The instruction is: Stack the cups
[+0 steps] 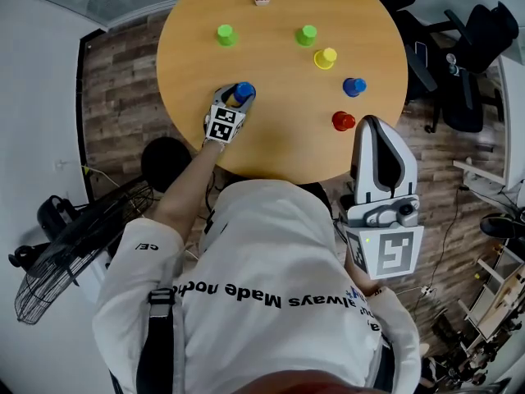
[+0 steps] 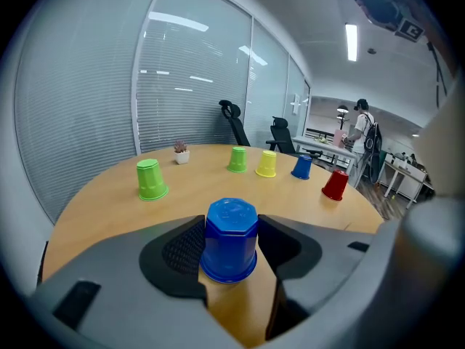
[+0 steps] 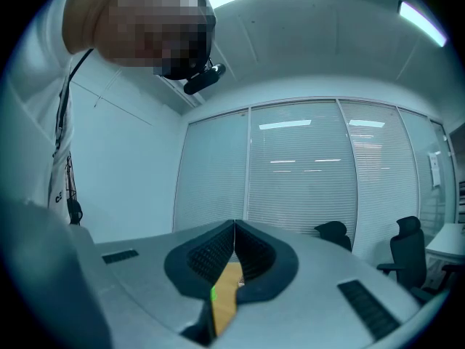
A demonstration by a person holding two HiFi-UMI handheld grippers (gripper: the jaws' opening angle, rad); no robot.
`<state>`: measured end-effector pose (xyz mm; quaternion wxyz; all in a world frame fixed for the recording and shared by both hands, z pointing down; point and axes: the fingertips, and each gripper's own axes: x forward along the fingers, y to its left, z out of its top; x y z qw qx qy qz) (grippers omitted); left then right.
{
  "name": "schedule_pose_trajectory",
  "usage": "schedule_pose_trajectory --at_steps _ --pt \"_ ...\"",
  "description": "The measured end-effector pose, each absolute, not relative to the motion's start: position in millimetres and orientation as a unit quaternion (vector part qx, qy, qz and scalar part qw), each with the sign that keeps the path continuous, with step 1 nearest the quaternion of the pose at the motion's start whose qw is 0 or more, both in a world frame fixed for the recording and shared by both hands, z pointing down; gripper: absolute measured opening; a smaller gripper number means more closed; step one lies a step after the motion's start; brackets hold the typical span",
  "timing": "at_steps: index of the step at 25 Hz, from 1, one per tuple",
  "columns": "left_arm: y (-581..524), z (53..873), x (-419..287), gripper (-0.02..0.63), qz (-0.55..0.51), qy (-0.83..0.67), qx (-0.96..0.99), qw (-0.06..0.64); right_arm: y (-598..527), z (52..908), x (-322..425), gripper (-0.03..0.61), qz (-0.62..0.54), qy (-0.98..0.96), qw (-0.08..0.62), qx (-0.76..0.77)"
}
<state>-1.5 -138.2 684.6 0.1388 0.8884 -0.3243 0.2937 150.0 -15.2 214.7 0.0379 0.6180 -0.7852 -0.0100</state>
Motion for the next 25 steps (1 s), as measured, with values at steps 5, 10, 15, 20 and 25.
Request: schedule_pose_trajectory --at_steps 5,10,15,20,25 --pt "-151 690 5 0.236 0.295 -0.321 0.890 0.135 -15 218 152 0.028 -0.008 -0.781 0.040 0.623" --pt "-152 699 4 0.236 0.303 -0.318 0.888 0.136 -17 220 152 0.028 -0.006 -0.780 0.041 0.624" --pt "-150 696 5 0.244 0.300 -0.319 0.888 0.143 -19 219 153 0.028 -0.006 -0.780 0.044 0.624" --pt "-138 681 -7 0.250 0.280 -0.336 0.885 0.156 -18 224 151 0.028 -0.007 -0.782 0.047 0.622" --pt "-109 653 -24 0.250 0.250 -0.358 0.883 0.172 -14 233 152 0.028 -0.008 -0.781 0.053 0.622"
